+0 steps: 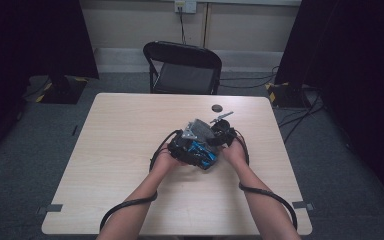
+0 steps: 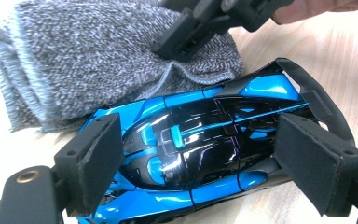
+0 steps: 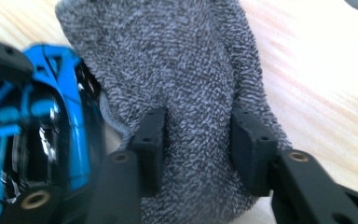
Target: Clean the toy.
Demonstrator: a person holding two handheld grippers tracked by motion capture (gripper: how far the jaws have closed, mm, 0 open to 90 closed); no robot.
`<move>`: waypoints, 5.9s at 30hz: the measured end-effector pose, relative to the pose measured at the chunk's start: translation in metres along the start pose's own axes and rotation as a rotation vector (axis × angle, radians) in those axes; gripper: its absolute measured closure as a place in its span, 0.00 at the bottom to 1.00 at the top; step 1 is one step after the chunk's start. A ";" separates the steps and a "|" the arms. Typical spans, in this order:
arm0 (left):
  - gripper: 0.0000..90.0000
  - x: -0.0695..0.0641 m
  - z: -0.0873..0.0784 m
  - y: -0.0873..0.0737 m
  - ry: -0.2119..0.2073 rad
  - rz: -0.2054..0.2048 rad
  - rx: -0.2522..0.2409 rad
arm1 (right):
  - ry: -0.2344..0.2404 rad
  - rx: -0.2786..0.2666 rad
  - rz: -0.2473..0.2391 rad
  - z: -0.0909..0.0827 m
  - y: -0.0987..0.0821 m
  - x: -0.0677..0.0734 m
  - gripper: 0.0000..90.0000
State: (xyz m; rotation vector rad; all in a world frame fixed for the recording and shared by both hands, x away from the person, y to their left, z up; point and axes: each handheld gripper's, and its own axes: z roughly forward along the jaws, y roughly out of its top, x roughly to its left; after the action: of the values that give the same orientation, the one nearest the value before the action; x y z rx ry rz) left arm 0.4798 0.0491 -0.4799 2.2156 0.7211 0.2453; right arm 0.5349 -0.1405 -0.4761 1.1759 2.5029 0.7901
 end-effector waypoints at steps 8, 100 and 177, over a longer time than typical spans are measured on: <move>0.18 0.000 0.000 0.000 -0.001 0.000 0.003 | 0.034 0.016 -0.056 -0.003 -0.003 0.005 0.84; 0.19 -0.004 -0.001 0.000 0.011 -0.001 0.003 | 0.137 0.047 -0.144 -0.024 0.013 -0.011 0.87; 0.19 0.003 -0.003 0.004 0.022 -0.048 0.058 | 0.174 0.101 -0.205 -0.048 -0.049 -0.022 0.86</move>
State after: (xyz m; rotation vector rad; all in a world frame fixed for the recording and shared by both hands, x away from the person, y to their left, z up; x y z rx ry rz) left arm 0.4829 0.0509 -0.4749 2.2504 0.8021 0.2275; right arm 0.4964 -0.2000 -0.4645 0.8943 2.7798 0.7484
